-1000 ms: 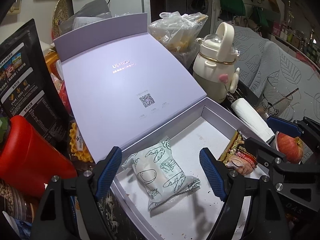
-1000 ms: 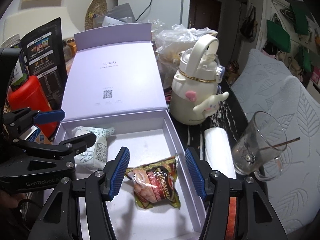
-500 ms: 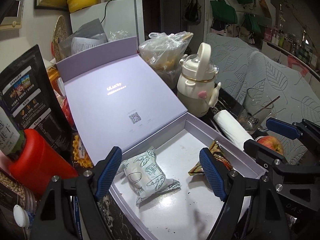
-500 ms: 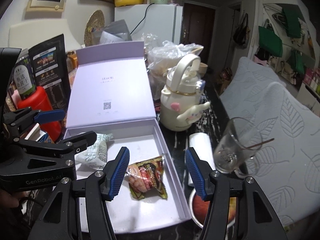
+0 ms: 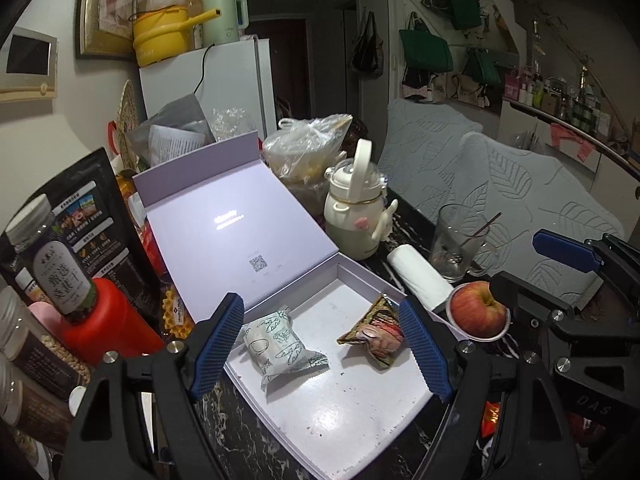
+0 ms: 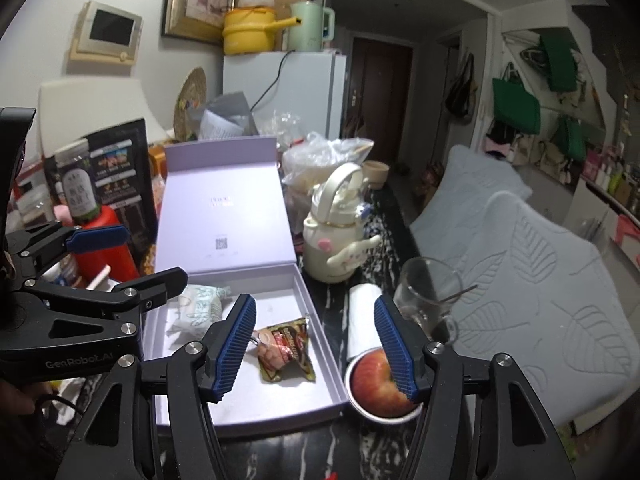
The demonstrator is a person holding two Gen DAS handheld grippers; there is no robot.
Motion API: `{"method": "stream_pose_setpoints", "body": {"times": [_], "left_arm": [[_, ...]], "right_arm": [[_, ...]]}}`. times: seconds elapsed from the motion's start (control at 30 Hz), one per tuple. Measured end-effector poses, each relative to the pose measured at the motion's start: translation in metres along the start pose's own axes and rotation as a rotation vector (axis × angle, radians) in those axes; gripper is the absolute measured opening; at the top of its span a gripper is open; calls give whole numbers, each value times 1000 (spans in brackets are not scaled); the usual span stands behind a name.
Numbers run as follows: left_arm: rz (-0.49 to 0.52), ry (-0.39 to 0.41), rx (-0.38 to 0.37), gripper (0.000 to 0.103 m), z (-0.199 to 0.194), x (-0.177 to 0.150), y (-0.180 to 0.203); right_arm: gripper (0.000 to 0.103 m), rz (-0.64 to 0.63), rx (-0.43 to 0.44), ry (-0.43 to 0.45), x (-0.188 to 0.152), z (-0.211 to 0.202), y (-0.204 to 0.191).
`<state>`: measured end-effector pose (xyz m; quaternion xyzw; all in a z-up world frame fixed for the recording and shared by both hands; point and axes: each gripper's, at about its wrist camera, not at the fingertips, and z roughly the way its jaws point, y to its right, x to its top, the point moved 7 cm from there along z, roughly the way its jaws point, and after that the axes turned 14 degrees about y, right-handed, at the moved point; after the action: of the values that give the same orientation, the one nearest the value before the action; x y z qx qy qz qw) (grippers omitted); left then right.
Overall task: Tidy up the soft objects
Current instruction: 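Withdraw both open tools from the box back toward the pile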
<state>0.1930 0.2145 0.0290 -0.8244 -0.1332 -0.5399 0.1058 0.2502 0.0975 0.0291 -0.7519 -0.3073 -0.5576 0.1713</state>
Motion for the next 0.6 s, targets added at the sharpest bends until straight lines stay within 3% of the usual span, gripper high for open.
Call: {"method": "stream_pose_setpoints", "body": {"times": [0.13, 0.47, 0.6], "left_arm": [[3, 29, -15, 80, -24, 7, 7], [1, 80, -43, 82, -78, 15, 22], [7, 102, -53, 83, -98, 14, 29]], "right_arm": [[66, -7, -13, 38, 9, -27, 0], [97, -31, -63, 127, 20, -97, 2], [100, -35, -84, 151, 21, -122, 3]]}}
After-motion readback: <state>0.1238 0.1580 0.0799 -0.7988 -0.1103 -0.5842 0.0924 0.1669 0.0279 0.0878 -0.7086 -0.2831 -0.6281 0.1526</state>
